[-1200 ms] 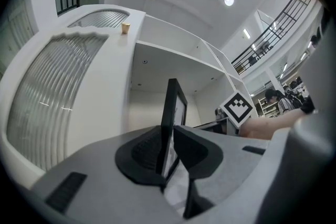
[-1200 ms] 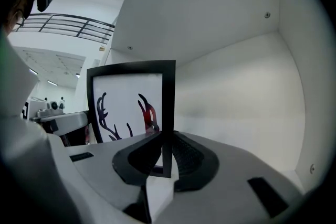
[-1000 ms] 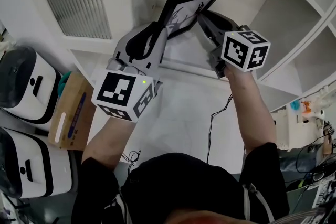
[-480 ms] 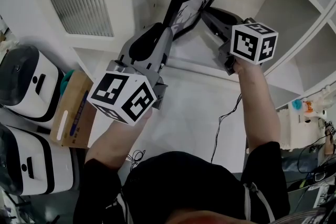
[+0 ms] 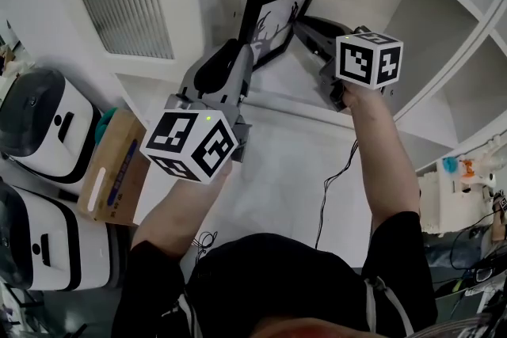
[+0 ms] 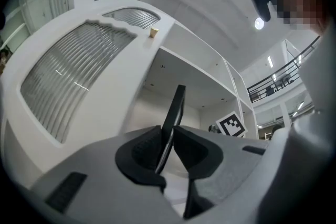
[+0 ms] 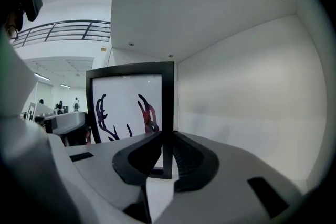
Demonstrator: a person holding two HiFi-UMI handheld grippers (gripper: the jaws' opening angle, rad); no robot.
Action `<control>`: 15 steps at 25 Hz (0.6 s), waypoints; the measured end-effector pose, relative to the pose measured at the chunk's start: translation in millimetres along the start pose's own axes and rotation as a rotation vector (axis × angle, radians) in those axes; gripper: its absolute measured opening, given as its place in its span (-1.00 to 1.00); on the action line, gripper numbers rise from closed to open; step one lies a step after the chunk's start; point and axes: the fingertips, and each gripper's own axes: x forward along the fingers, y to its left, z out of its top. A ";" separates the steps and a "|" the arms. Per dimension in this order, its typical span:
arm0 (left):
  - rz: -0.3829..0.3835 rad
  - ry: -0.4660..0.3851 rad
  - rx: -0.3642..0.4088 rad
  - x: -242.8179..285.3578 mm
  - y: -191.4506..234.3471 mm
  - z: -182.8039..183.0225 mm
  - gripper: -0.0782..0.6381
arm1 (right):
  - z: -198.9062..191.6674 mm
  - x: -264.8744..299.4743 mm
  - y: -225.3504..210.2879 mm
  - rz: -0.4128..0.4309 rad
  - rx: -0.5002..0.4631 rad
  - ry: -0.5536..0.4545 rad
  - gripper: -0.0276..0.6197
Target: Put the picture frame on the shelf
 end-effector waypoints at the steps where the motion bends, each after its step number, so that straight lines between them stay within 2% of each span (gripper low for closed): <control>1: 0.008 -0.004 0.011 -0.5 0.6 0.3 -0.57 | 0.7 2.9 0.5 0.003 -0.003 0.000 -0.68; 7: 0.061 -0.013 0.088 -0.6 9.4 -0.4 -0.57 | 6.8 30.3 2.3 0.019 -0.017 -0.015 -0.68; 15: 0.095 -0.008 0.092 -2.7 35.0 -8.5 -0.57 | 10.2 70.6 8.4 0.024 -0.046 -0.023 -0.68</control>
